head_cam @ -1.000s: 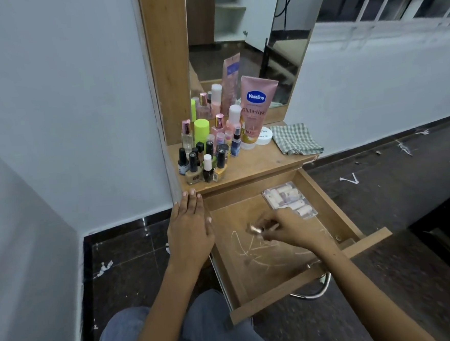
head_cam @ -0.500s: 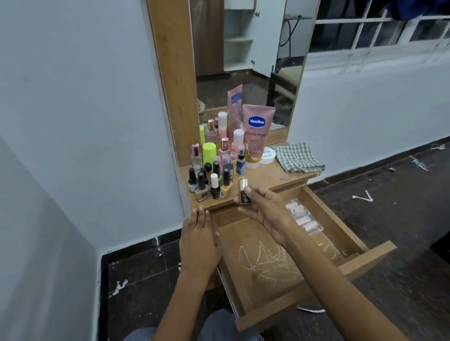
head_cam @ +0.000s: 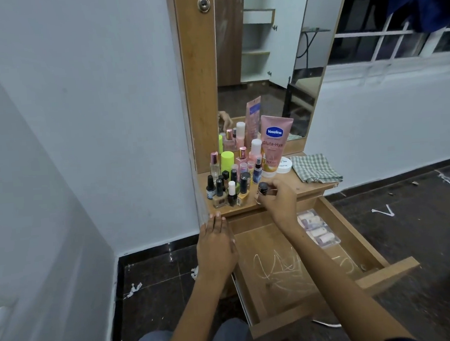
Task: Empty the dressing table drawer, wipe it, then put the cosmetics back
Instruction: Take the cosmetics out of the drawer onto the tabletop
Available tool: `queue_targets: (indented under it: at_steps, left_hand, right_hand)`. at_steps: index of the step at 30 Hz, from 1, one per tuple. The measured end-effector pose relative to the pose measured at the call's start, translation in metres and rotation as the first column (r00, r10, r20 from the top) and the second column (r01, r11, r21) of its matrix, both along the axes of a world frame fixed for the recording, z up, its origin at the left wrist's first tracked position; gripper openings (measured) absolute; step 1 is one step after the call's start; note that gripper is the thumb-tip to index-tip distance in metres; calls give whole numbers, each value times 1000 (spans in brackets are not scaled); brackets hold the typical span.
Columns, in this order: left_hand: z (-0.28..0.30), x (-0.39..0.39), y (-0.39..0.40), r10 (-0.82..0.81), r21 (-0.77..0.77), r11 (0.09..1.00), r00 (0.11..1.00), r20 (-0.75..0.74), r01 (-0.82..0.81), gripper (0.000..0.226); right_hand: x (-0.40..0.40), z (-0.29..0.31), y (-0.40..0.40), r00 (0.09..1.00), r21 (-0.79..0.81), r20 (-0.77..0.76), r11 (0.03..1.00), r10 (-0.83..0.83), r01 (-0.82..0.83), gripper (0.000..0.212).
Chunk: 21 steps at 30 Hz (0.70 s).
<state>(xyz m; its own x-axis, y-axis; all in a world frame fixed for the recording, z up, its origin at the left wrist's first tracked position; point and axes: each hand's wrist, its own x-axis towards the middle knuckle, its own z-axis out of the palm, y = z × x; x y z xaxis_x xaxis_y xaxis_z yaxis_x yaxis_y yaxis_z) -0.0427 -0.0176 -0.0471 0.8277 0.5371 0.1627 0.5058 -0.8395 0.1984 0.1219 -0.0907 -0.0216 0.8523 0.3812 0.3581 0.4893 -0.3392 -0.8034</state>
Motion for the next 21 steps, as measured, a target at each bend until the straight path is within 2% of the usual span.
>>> queue_targets:
  at_steps: [4, 12, 17, 19, 21]
  left_hand:
    - [-1, 0, 0, -7, -6, 1000, 1000, 24, 7, 58]
    - [-3, -1, 1, -19, -13, 1000, 999, 51, 20, 58]
    - [-4, 1, 1, -19, -3, 1000, 998, 62, 20, 57]
    - [-6, 2, 2, -22, -3, 1000, 997, 78, 22, 56]
    - [-9, 2, 3, -22, 1, 1000, 994, 103, 22, 56]
  right_hand:
    - [2, -11, 7, 995, 16, 76, 998, 65, -66, 27]
    - [-1, -21, 16, 998, 43, 16, 997, 63, -64, 31]
    - [1, -22, 18, 998, -17, 2, 998, 58, -58, 38]
    - [-2, -23, 8, 998, -39, 57, 999, 16, -14, 43]
    - [-8, -27, -10, 990, -29, 140, 999, -27, 31, 39]
